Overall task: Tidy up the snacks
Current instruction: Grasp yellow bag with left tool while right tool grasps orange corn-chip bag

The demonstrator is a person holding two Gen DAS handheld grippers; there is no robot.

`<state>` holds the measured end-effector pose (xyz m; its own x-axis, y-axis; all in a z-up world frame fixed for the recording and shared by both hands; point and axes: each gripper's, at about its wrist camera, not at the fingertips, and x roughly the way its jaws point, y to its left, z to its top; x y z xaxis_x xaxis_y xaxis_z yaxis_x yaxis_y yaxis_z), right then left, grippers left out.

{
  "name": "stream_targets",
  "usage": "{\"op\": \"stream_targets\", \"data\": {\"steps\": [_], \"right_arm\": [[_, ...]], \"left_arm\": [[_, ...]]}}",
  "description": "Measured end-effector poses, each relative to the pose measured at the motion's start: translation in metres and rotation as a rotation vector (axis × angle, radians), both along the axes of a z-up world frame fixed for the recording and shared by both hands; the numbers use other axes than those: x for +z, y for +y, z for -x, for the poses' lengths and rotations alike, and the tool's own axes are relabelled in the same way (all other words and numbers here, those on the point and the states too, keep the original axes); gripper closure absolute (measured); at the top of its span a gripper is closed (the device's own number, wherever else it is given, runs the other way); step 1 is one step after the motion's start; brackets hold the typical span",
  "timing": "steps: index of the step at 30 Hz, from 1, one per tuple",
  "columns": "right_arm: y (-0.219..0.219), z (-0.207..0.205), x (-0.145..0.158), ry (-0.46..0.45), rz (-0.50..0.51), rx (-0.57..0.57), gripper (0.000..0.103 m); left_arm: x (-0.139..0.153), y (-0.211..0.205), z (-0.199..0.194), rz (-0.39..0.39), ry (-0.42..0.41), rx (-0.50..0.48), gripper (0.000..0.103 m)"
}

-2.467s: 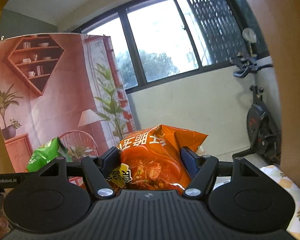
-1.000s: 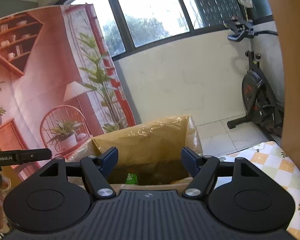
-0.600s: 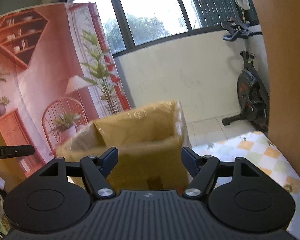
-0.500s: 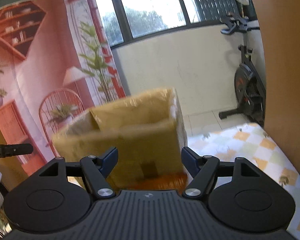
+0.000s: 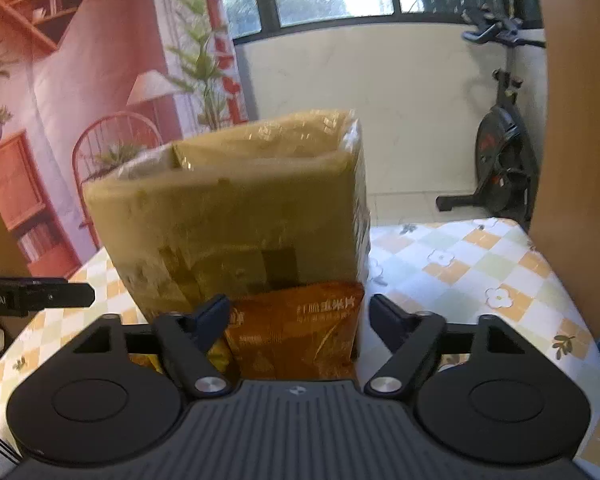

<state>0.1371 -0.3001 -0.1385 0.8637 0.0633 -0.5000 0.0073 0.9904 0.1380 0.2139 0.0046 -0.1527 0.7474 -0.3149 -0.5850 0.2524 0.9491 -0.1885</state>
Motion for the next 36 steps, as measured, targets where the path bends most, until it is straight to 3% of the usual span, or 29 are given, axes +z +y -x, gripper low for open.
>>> {"op": "stream_targets", "data": {"steps": [12, 19, 25, 31, 36], "right_arm": [[-0.003, -0.054, -0.039, 0.136, 0.027, 0.114, 0.009], [0.005, -0.072, -0.055, 0.181, 0.099, 0.14, 0.006], [-0.001, -0.081, -0.069, 0.203, 0.023, 0.132, 0.007], [-0.005, -0.07, -0.066, 0.155, 0.0, 0.15, 0.033], [-0.012, -0.056, -0.06, 0.119, -0.032, 0.106, 0.04]], "left_arm": [[-0.011, 0.003, -0.005, 0.042, 0.037, 0.058, 0.018], [-0.018, -0.002, -0.012, 0.044, 0.063, 0.049, 0.018], [-0.025, -0.006, -0.015, 0.048, 0.078, 0.032, 0.018], [-0.029, -0.007, -0.017, 0.059, 0.101, 0.027, 0.018], [-0.031, -0.013, -0.019, 0.057, 0.114, 0.007, 0.018]]}}
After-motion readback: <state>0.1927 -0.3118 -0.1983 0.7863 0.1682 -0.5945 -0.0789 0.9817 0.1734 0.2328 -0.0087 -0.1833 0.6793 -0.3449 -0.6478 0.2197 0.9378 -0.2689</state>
